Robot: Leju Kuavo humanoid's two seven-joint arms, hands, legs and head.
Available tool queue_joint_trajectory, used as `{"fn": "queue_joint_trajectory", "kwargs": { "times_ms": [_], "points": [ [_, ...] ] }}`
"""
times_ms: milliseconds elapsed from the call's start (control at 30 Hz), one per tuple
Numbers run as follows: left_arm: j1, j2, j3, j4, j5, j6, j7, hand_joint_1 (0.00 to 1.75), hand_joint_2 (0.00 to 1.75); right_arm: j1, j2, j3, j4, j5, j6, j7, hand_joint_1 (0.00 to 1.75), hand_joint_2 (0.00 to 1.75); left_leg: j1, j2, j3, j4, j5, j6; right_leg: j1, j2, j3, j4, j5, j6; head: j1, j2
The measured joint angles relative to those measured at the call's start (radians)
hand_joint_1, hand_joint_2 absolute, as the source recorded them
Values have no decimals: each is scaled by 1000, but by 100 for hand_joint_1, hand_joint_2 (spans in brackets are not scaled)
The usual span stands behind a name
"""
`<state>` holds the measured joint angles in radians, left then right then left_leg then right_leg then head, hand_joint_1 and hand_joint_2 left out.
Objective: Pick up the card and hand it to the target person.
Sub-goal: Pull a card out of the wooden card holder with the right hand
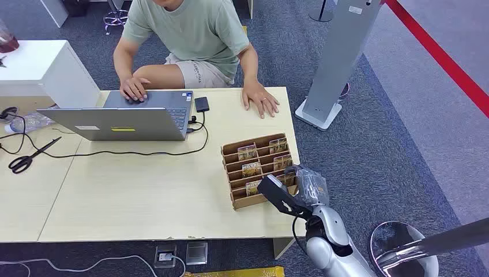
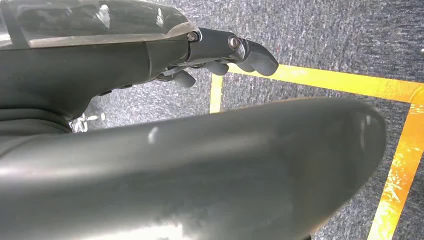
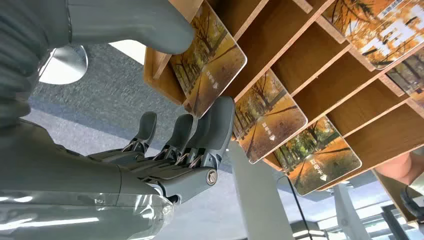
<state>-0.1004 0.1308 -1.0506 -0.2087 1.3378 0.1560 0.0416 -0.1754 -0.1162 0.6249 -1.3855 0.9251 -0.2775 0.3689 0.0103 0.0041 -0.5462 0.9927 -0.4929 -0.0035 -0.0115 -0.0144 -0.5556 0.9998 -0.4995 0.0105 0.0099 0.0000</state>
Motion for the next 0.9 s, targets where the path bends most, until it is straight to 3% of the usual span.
{"fn": "queue_joint_trajectory", "kwargs": {
  "times_ms": [500, 733, 900],
  "points": [
    [0, 0, -6, 0, 0, -1, 1, 0, 0, 0, 6, -2, 12, -17, 0, -12, 83, 175, 0, 0, 1, 0, 0, 0, 0, 0, 1, 0, 0, 0, 0, 0],
    [0, 0, -8, 0, 0, -5, 0, 0, 0, -1, 6, -2, 14, -28, 0, -12, 107, 175, 0, 0, 1, 0, 0, 0, 0, 0, 1, 0, 0, 0, 0, 0],
    [0, 0, -12, 0, 0, -6, 0, 0, 0, -1, 6, -3, 15, -36, 2, -12, 115, 175, 0, 0, 1, 0, 0, 0, 0, 0, 0, 0, 0, 0, 0, 0]
  ]
}}
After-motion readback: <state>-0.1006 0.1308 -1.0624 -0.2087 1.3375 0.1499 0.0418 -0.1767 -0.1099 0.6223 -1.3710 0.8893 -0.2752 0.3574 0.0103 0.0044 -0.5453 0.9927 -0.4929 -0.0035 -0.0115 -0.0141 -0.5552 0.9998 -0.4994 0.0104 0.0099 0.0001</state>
